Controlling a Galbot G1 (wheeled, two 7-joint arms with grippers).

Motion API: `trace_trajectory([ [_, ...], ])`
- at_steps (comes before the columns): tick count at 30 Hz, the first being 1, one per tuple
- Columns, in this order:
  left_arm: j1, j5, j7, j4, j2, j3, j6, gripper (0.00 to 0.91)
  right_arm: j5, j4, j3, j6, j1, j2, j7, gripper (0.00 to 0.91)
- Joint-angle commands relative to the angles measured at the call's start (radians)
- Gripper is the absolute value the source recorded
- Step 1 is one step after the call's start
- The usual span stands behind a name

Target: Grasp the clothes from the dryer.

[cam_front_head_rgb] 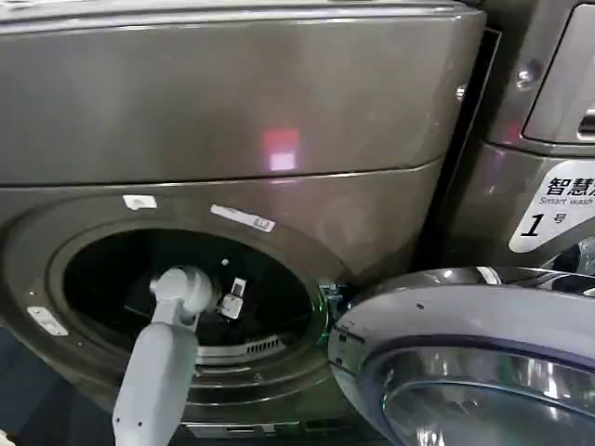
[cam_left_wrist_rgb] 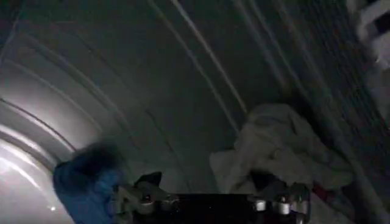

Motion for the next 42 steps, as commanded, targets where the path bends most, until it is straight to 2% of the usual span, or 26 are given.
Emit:
trace_trajectory([
  [1,0.001,0.011,0.003,0.086,0.003,-0.007,0.02,0.125,-0.001,0.001,-0.002,0.0,0.0,0.001,0.0,0.907],
  [2,0.001,0.014,0.003,0.093,0.003,-0.009,0.02,0.114,-0.003,0.001,-0.003,0.0,0.0,0.001,0.0,0.907],
  [4,0.001,0.013,0.003,0.102,0.002,-0.011,0.019,0.0,-0.003,0.001,-0.003,-0.001,0.0,-0.001,0.0,0.907],
  [8,-0.006,-0.008,0.002,0.125,0.002,-0.014,0.029,0.0,-0.002,-0.002,0.002,-0.001,-0.002,-0.005,0.001,0.907],
  [12,-0.013,-0.083,0.002,0.145,0.003,-0.011,0.091,0.0,-0.002,-0.004,-0.002,-0.001,-0.002,-0.002,0.001,0.907],
  [18,-0.017,-0.147,0.0,0.148,0.007,-0.011,0.133,0.0,-0.003,-0.008,-0.007,0.0,0.0,-0.003,0.001,0.907],
  [25,-0.023,-0.223,-0.092,0.1,0.007,-0.009,0.187,0.0,0.001,-0.008,-0.009,-0.001,0.0,-0.006,0.003,0.907],
  [33,-0.066,-0.428,-0.453,0.054,-0.012,-0.023,0.332,0.0,0.001,-0.012,-0.013,-0.001,0.0,-0.005,0.005,0.907],
  [39,-0.083,-0.59,-0.839,0.029,-0.059,-0.033,0.492,0.0,0.003,-0.008,-0.017,0.012,-0.001,-0.009,0.002,0.907],
  [42,-0.058,-0.642,-0.982,-0.021,-0.081,-0.027,0.533,0.0,0.0,0.015,-0.011,-0.016,-0.001,-0.005,-0.008,0.907],
])
